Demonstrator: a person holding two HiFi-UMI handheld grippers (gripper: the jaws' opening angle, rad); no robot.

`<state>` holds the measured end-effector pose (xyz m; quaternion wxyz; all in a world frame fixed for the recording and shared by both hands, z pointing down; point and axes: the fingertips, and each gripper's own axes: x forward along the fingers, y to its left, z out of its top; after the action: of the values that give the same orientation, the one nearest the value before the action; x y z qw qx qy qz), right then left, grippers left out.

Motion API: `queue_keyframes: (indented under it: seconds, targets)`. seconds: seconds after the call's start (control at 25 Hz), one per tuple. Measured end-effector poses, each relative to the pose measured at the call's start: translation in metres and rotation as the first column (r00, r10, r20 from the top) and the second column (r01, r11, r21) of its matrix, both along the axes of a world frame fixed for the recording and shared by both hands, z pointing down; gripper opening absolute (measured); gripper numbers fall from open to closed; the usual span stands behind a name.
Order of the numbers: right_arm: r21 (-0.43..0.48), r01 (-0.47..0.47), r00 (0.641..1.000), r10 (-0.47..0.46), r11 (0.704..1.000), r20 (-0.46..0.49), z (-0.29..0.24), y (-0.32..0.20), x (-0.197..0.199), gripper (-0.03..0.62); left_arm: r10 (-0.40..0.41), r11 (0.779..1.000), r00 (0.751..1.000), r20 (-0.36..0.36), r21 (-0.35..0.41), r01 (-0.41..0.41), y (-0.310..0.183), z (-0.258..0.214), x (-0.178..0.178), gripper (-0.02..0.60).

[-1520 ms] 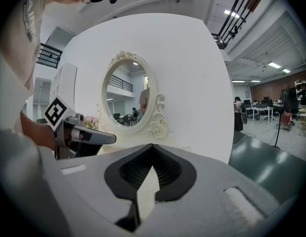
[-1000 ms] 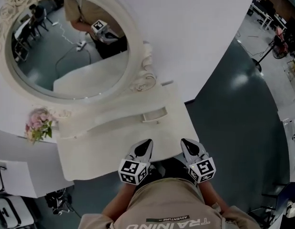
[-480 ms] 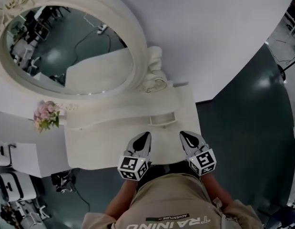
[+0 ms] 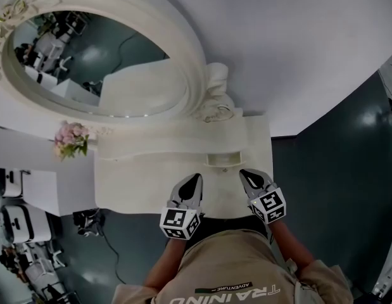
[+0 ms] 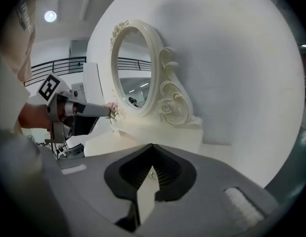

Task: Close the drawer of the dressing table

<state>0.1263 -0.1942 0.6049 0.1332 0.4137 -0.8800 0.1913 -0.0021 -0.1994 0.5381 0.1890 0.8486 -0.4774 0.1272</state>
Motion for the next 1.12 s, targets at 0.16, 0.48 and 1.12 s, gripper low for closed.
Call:
queue_keyframes:
  seconds: [0.16,0.48,1.12]
  targets:
    - [-0.071,0.033,0.999,-0.033,0.997,0.001,0.023,0.004,-0.009,0.003,-0.01,1.0,1.0,0.005,-0.012,0.01,0.001,0.007,-0.002,0.018]
    - [-0.245,0.035,0.999,-0.025,0.969,0.044,0.066,0.007,-0.026,0.003,0.043,0.999,0.999,-0.003,-0.013,-0.043,0.001,0.017,-0.002,0.018]
    - [-0.501,-0.02,0.998,0.045,0.865,0.038,0.135,0.016,-0.047,0.002,0.091,0.995,0.995,-0.049,-0.023,-0.093,0.014,0.021,-0.016,0.018]
